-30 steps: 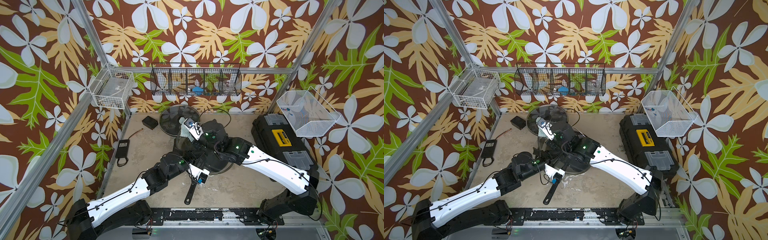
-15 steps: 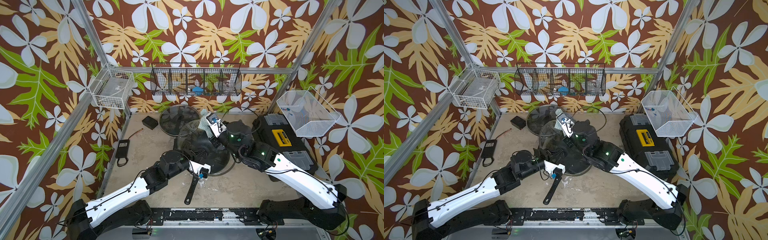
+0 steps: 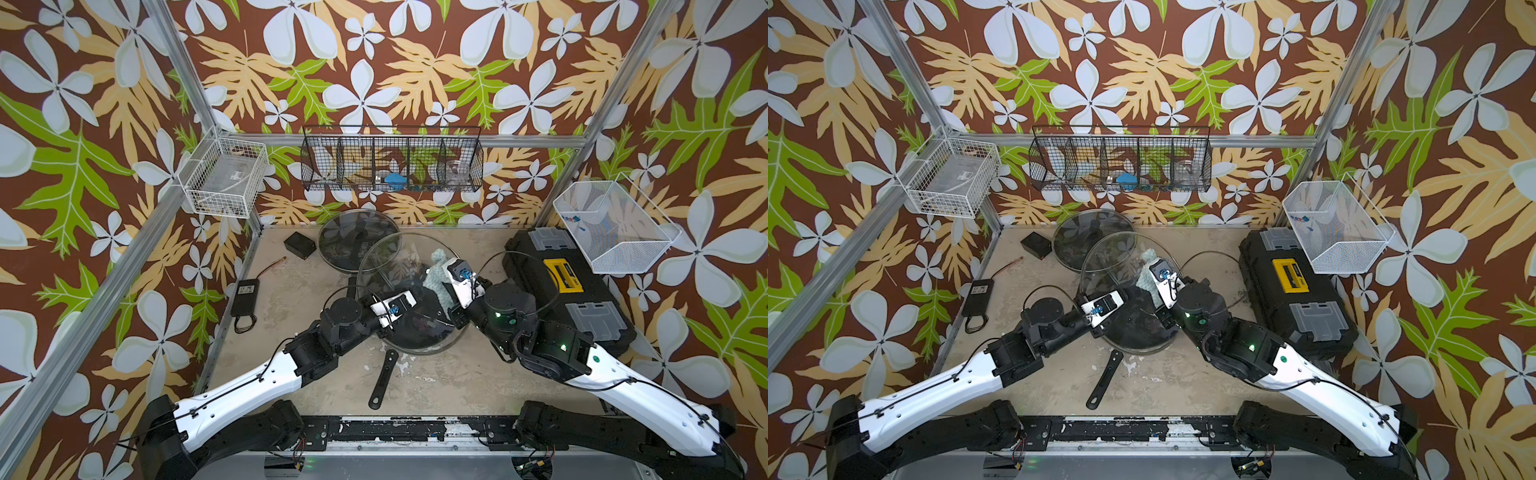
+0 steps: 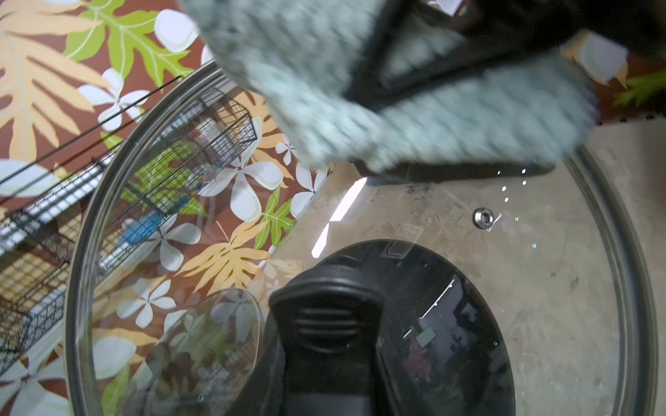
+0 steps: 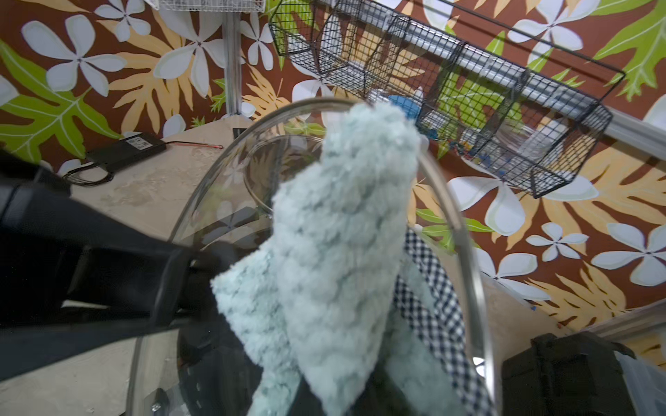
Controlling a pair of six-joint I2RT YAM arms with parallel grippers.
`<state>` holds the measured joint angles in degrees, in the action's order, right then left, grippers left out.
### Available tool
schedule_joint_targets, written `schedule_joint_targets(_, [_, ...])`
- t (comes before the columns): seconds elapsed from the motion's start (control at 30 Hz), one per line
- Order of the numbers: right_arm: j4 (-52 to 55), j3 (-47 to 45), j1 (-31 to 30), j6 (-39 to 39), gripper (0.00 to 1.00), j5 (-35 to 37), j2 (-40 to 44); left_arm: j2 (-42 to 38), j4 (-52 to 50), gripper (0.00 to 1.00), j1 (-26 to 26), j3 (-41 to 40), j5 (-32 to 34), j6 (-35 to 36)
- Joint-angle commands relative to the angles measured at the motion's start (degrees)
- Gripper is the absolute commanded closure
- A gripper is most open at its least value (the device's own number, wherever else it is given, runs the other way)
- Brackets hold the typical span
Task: Wipe the pot lid with a cloth
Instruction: Wipe the pot lid.
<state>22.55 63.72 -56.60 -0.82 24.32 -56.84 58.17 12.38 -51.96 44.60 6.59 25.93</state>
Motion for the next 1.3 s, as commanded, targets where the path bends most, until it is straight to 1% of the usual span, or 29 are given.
schedule_joint_targets(0.0, [2.14,-2.18,-1.45,4.12,1.00,0.31,0.02,0.57,18.64,1.00,-0.20,3.37,7.49,-15.82])
schedule_joint_targets(0.17, [-1.60,-4.12,-3.50,5.31,1.00,-1.27,-2.62,2.18,18.15,1.00,-0.21,6.71,9.68,-25.93])
schedule_joint_targets(0.23, [-2.60,-4.14,-3.97,5.24,1.00,-2.33,-4.66,2.71,17.82,1.00,-0.22,7.81,8.52,-29.30])
schedule_joint_targets(0.37, [-6.08,-4.22,-4.22,4.48,1.00,-3.05,-7.51,3.28,17.43,1.00,-0.20,8.30,5.24,-32.05])
schedule_joint_targets(0.5, [-6.35,-3.80,-4.20,3.49,1.00,-0.38,-7.72,3.09,16.68,1.00,-0.16,8.46,5.62,-32.31])
schedule_joint_targets(0.63, [-4.45,-3.11,-3.14,1.61,1.00,4.21,-3.98,2.31,16.91,1.00,-0.18,7.04,5.73,-24.21])
schedule_joint_targets(0.7, [-4.04,-2.11,-1.68,0.66,1.00,3.49,-2.10,1.68,17.99,1.00,-0.17,5.63,5.39,-19.43])
schedule_joint_targets(0.77, [-3.14,-0.19,-0.60,-0.78,1.00,3.41,-1.65,1.31,18.32,1.00,-0.16,4.60,3.23,-13.20])
schedule_joint_targets(0.83, [-2.60,1.94,-0.29,-2.42,1.00,4.34,-2.35,1.10,17.97,1.00,-0.19,3.99,0.69,-6.64])
schedule_joint_targets(0.93, [-2.94,5.30,0.15,-4.55,1.00,4.56,-3.89,0.31,16.49,1.00,-0.16,2.69,-6.07,6.47])
schedule_joint_targets(1.0, [-3.03,7.78,0.21,-5.61,1.00,4.34,-5.30,0.44,15.13,1.00,-0.23,3.31,-5.37,8.57])
schedule_joint_targets(1.1, [-3.27,11.23,0.22,-6.67,1.00,3.84,-7.75,0.35,12.69,1.00,-0.23,3.63,-6.61,13.94])
schedule_joint_targets(1.27, [-2.39,16.41,0.20,-8.07,1.00,1.60,-13.13,-1.17,11.76,1.00,-0.38,1.15,-11.82,26.11])
